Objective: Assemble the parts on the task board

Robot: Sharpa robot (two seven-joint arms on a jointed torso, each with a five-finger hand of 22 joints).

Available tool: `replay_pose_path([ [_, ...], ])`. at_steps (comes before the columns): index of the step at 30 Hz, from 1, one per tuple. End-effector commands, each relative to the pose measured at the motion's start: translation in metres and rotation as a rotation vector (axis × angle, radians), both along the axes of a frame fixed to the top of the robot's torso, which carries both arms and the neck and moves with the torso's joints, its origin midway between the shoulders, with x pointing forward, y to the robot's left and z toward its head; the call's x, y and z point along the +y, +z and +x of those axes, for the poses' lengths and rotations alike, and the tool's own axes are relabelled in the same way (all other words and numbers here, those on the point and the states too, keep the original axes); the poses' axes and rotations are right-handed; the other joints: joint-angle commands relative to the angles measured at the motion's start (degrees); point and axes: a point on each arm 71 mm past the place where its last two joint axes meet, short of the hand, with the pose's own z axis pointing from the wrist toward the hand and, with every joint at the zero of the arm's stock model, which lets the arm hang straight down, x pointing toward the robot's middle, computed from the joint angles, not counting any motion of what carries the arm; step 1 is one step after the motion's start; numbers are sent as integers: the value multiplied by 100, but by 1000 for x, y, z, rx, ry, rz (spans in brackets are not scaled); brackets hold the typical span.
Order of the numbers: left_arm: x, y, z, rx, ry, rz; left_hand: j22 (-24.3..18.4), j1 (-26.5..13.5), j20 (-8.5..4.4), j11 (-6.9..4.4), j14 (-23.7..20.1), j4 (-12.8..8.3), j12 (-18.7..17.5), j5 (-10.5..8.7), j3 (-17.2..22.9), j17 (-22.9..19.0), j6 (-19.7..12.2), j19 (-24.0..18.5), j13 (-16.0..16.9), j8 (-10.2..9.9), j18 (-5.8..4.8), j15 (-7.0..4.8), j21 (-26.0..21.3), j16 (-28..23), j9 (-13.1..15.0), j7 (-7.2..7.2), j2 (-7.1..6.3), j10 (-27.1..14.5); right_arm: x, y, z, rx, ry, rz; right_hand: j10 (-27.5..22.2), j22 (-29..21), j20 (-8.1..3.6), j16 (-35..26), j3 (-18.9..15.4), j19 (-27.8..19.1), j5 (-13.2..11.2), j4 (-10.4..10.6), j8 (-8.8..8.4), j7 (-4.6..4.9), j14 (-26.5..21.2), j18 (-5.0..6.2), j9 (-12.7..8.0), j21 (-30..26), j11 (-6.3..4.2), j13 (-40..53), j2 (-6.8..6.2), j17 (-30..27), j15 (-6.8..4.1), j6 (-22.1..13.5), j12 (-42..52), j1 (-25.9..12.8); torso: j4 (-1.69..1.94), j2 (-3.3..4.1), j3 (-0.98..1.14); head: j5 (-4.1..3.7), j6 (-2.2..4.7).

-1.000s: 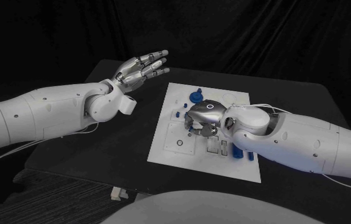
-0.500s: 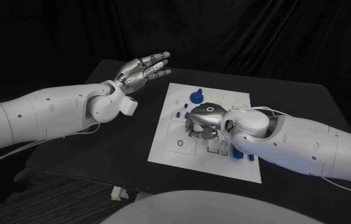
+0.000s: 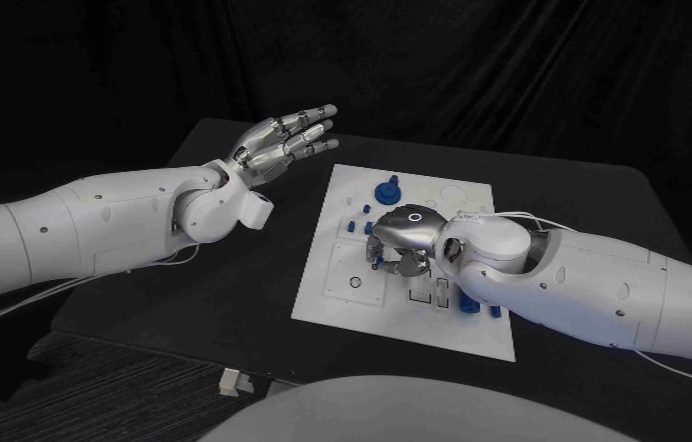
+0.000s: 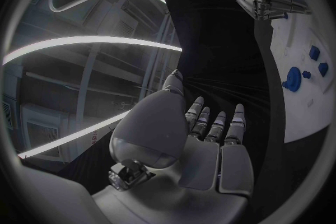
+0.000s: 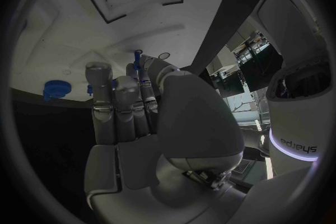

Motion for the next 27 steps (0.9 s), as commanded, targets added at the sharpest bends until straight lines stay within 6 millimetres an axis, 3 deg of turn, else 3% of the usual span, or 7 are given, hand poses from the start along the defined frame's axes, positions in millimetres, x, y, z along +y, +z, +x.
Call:
replay_pose_path([
  [1,-1,3,-1,-28,-5,-38,-26,72,39,47,1,-20,30,34,-25,7,65,5,7,36,55,47,11,35,8,3,2,-8,0,-3,0,0,-10,-15,93,458,-3,-19,24,-19,28,6,-31,3,23,80,-7,-18,-59,5,-36,-5,10,-34,28,-9,-2,-3,-2,4,-1],
  [27,0,0,0,-21,-6,-34,-2,91,45,53,10,-30,33,49,-20,8,107,19,7,46,53,62,17,50,14,21,13,-9,6,-8,-2,7,-4,-9,84,451,0,-39,33,-33,15,6,-54,12,9,83,-14,-46,-51,3,-40,-27,15,-58,15,-27,2,-12,-9,33,-1],
])
